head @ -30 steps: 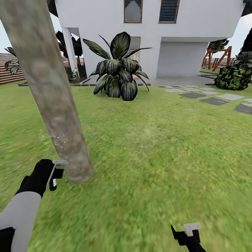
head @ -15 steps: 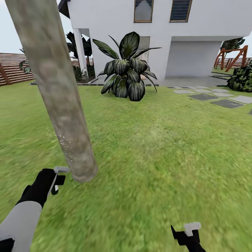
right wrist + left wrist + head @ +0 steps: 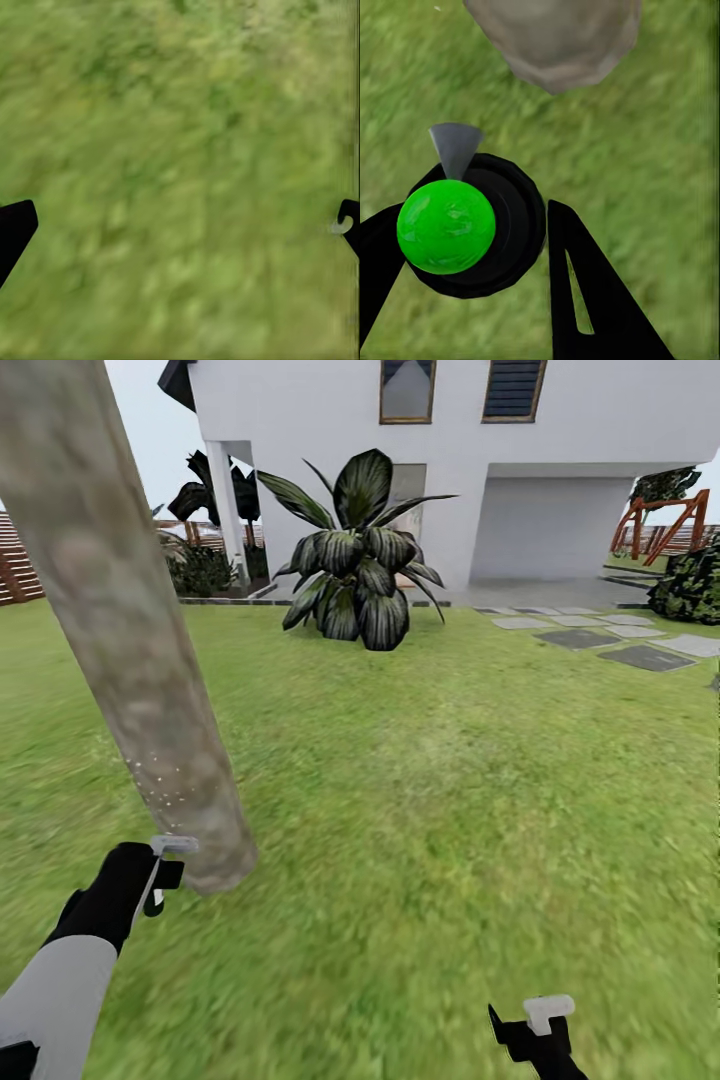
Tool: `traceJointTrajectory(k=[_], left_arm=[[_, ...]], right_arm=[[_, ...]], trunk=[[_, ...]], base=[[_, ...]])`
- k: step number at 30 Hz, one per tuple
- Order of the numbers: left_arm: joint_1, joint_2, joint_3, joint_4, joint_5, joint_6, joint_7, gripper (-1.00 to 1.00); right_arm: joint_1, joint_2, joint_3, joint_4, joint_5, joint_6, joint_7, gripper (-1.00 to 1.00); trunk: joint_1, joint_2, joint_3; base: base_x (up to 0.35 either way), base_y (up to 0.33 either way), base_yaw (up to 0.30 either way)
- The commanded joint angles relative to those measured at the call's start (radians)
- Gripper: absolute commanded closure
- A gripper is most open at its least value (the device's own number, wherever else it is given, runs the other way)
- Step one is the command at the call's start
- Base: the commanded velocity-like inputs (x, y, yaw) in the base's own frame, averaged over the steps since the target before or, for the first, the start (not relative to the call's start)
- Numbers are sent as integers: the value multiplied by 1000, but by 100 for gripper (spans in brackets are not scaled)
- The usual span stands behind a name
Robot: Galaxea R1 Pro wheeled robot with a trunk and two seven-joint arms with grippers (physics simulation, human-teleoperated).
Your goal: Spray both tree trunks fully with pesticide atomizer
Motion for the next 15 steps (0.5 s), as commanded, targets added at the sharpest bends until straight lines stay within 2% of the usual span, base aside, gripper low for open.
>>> traceJointTrajectory(k=[1,4,6,8,12,15], left_arm=[[0,1,5,0,0,0,0,100],[1,8,45,0,-2,-1,0,100],[2,10,61,1,-4,-2,0,100],[9,10,66,1,-6,-2,7,100],[20,6,67,1,-1,0,70,100],[20,-4,66,1,4,0,76,100]], right_arm=[[0,0,0,0,0,0,0,-100],[0,1,1,0,0,0,0,-100],[0,3,1,0,0,0,0,-100],[0,4,1,0,0,0,0,-100],[0,5,1,0,0,0,0,-100],[0,5,0,0,0,0,0,-100]], trunk=[[0,0,0],[0,0,0],[0,0,0],[0,0,0],[0,0,0],[0,0,0]], base=[[0,-278,0],[0,-278,20],[0,-278,186],[34,-278,262],[90,-278,275],[147,-264,149]])
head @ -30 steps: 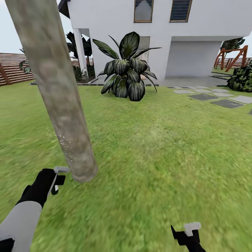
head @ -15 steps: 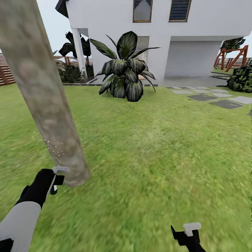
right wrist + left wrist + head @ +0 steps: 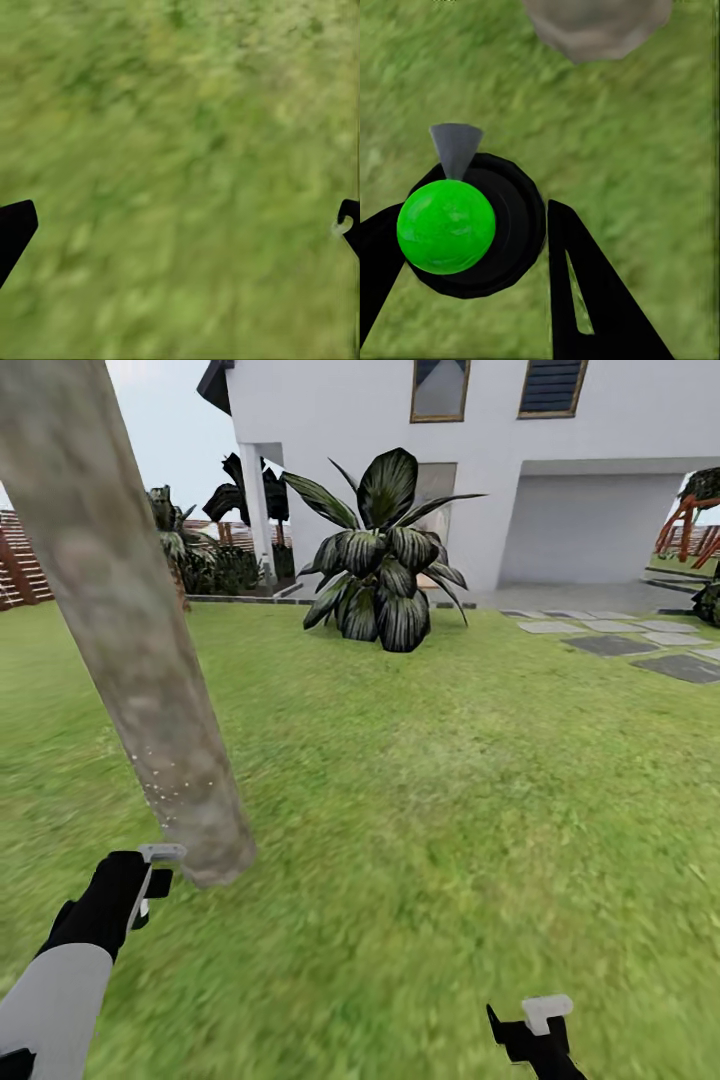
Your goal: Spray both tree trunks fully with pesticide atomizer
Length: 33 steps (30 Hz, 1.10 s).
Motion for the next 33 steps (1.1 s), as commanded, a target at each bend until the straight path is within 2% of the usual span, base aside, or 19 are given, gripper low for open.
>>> traceJointTrajectory(k=[1,7,21,26,33], left_arm=[[0,-1,0,0,-2,0,0,100],[0,-3,1,0,-1,0,-1,100],[2,-3,1,3,-1,0,-4,100],[9,-4,-5,53,-2,0,-5,100],[9,-4,-2,49,-1,0,-6,100]], right_arm=[[0,0,0,0,0,0,0,-100],[0,0,1,0,0,0,0,-100],[0,2,1,0,0,0,0,-100],[0,2,1,-1,0,0,1,-100],[0,-2,-1,0,0,0,0,-100]], trunk=[[0,0,0],[0,0,0],[0,0,0],[0,0,0],[0,0,0]], base=[[194,-230,39],[206,-212,31],[179,-232,270],[175,-231,276],[101,-252,38]])
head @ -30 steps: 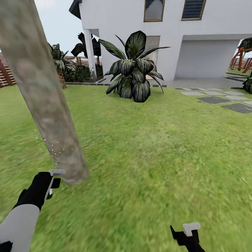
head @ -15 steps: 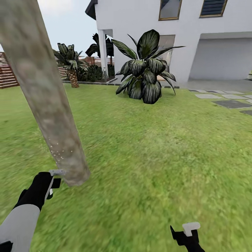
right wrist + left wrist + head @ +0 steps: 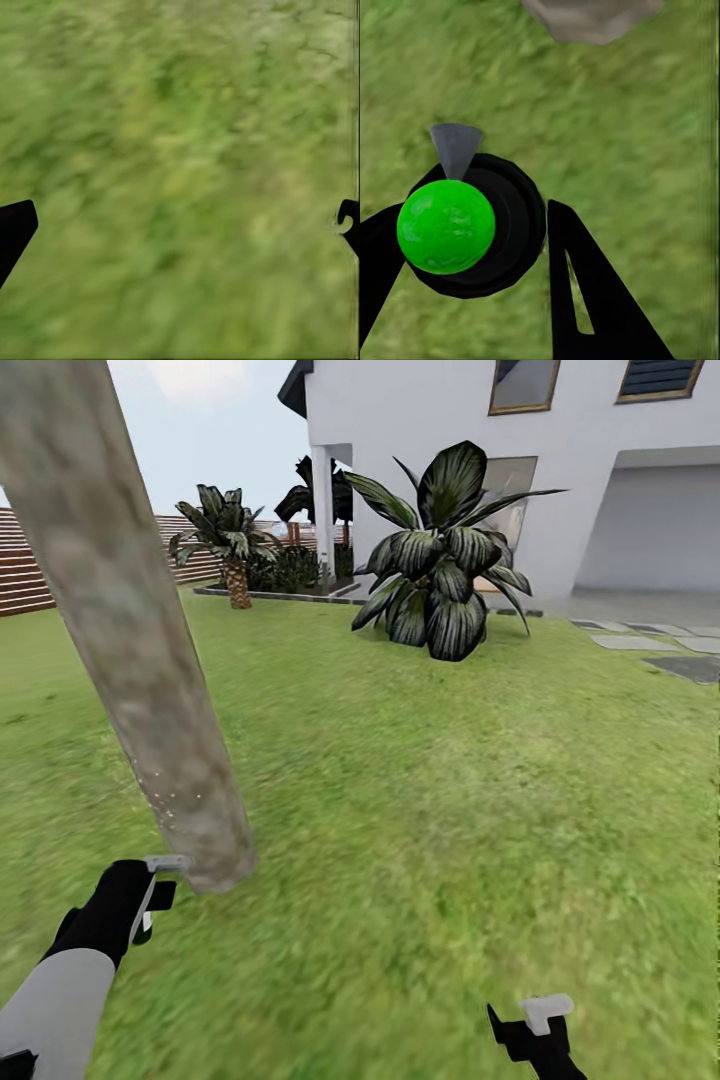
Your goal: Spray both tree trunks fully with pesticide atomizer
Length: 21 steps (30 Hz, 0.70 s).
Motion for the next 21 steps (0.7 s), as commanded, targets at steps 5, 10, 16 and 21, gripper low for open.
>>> traceJointTrajectory(k=[5,10,16,21], left_arm=[[0,1,7,-6,1,0,1,100],[0,2,8,-8,9,-2,4,100],[0,2,8,-7,10,-2,6,100],[0,-1,5,-4,62,-28,4,100]], right_arm=[[0,1,0,-1,0,0,1,-100],[0,3,2,-1,0,0,1,-100],[0,3,2,-1,0,0,1,-100],[0,1,0,-1,0,0,1,-100]], trunk=[[0,0,0],[0,0,0],[0,0,0],[0,0,0]], base=[[1,-275,0],[29,-275,128],[141,-270,272],[202,-167,274]])
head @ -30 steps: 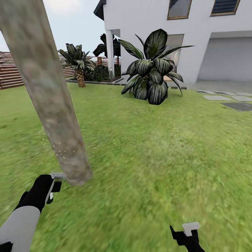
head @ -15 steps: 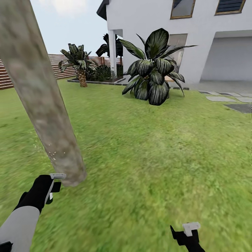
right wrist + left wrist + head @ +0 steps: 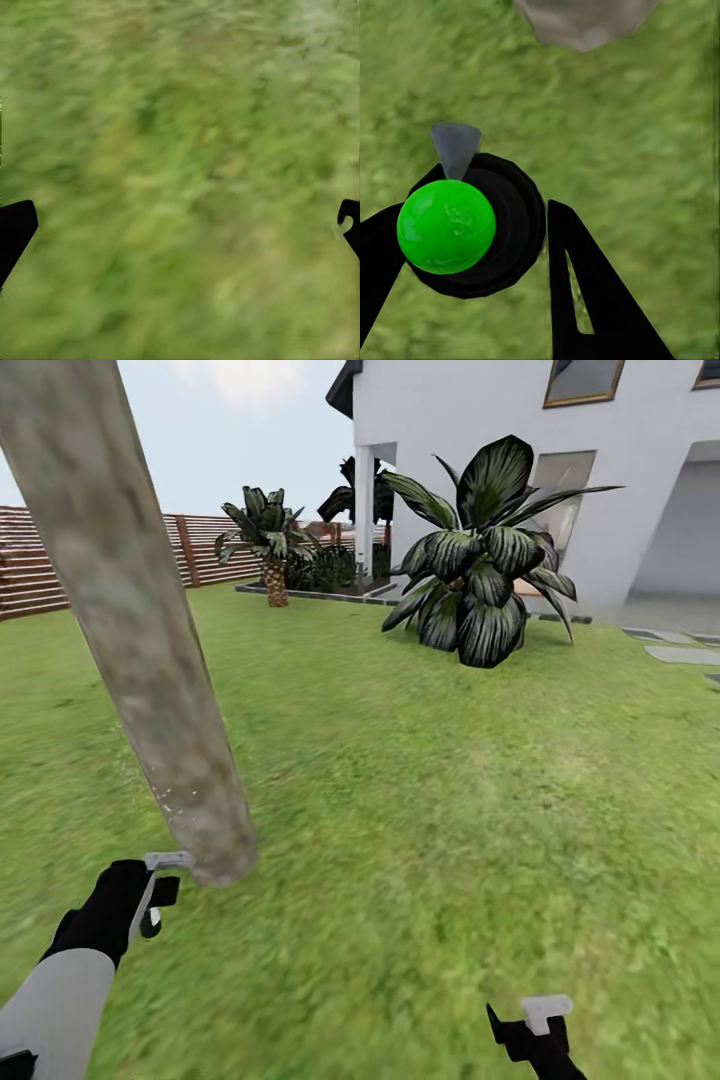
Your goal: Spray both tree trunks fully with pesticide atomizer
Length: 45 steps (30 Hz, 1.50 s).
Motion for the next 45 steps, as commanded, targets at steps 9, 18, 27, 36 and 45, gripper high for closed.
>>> traceJointTrajectory(k=[9,18,27,36,45], left_arm=[[-75,15,-26,-6,26,10,-42,100],[-214,158,-155,9,22,126,-215,100],[-296,172,-228,3,24,232,-254,100],[-296,200,-233,2,20,232,-277,100],[-343,200,-233,-5,1,240,-279,100]], right_arm=[[0,-5,-1,0,-1,0,-1,-100],[0,-5,-1,0,-1,0,-1,-100],[0,-5,-1,0,-1,0,-1,-100],[0,-5,-1,0,-1,0,0,-100],[0,-5,-1,0,-1,0,-1,-100]], trunk=[[0,0,0],[0,0,0],[0,0,0],[0,0,2],[0,0,2]], base=[[17,-8,87],[0,0,0],[0,0,0],[-17,0,-91],[-304,0,-1]])
